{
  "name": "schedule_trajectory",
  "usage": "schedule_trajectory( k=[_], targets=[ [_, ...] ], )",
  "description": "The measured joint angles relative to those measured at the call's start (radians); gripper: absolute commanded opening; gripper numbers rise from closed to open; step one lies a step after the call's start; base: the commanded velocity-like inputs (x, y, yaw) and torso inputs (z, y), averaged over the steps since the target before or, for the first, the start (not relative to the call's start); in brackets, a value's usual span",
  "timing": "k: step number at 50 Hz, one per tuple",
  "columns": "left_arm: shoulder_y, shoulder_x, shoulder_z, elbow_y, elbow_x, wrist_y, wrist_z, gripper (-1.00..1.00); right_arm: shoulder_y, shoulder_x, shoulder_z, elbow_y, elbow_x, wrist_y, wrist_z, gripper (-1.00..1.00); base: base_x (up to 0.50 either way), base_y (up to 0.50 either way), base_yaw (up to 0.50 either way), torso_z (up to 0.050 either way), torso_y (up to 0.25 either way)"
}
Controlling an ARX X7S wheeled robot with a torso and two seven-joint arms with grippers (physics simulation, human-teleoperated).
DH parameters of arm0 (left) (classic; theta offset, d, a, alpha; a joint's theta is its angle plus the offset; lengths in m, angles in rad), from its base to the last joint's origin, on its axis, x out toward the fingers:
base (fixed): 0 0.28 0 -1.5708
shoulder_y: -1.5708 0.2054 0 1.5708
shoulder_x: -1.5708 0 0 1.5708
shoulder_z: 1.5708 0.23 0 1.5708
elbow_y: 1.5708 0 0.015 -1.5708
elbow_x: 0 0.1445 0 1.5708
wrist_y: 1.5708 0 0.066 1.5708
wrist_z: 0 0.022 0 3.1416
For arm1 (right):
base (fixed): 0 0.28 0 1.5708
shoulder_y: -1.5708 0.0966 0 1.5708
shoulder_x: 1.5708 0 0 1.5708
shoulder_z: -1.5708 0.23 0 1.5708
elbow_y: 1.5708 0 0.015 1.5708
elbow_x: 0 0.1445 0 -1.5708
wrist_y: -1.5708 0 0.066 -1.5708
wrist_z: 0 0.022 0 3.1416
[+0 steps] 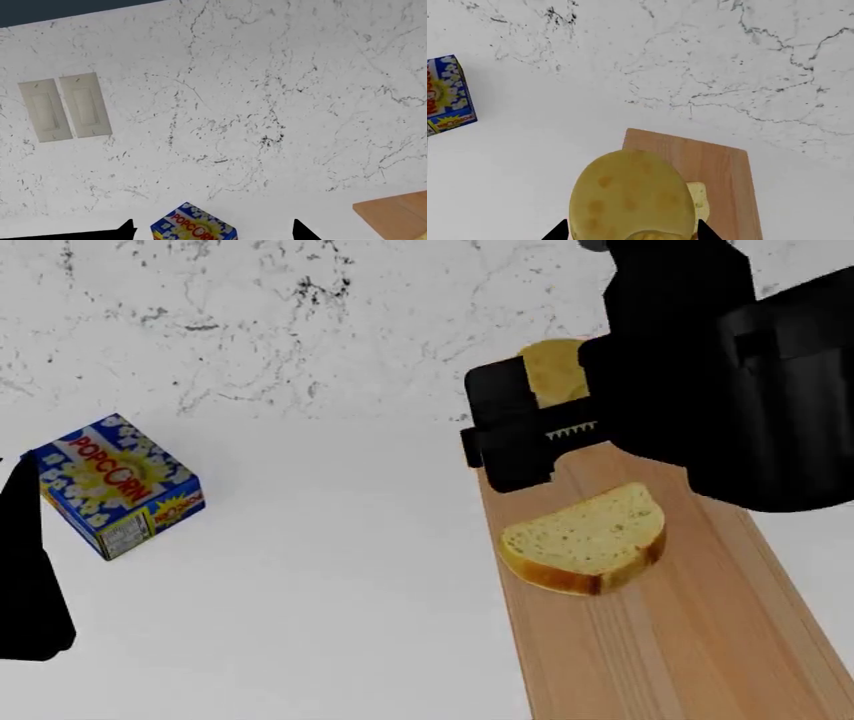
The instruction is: Pick up the wedge of cheese and place it on the slice of bread to prepare a simple cheese on bread dish.
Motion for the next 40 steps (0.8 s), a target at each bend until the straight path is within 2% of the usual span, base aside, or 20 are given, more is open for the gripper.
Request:
schedule_trajectory(
  k=[12,40],
  targets=[
    [-0.002,0.000,0.004,-0.003,0.000,0.001,0.003,1.00,0.083,-0.072,-0.115,0.167,-0.125,0.077,-0.145,-1.00,0.00,0.00,0.00,0.000,0.000],
    [-0.005,-0.003,0.010,-0.004,0.003,0.004,0.003,1.00,0.085,-0.072,-0.204,0.218,-0.156,0.081,-0.202,-1.00,0.00,0.00,0.00,0.000,0.000]
  ],
)
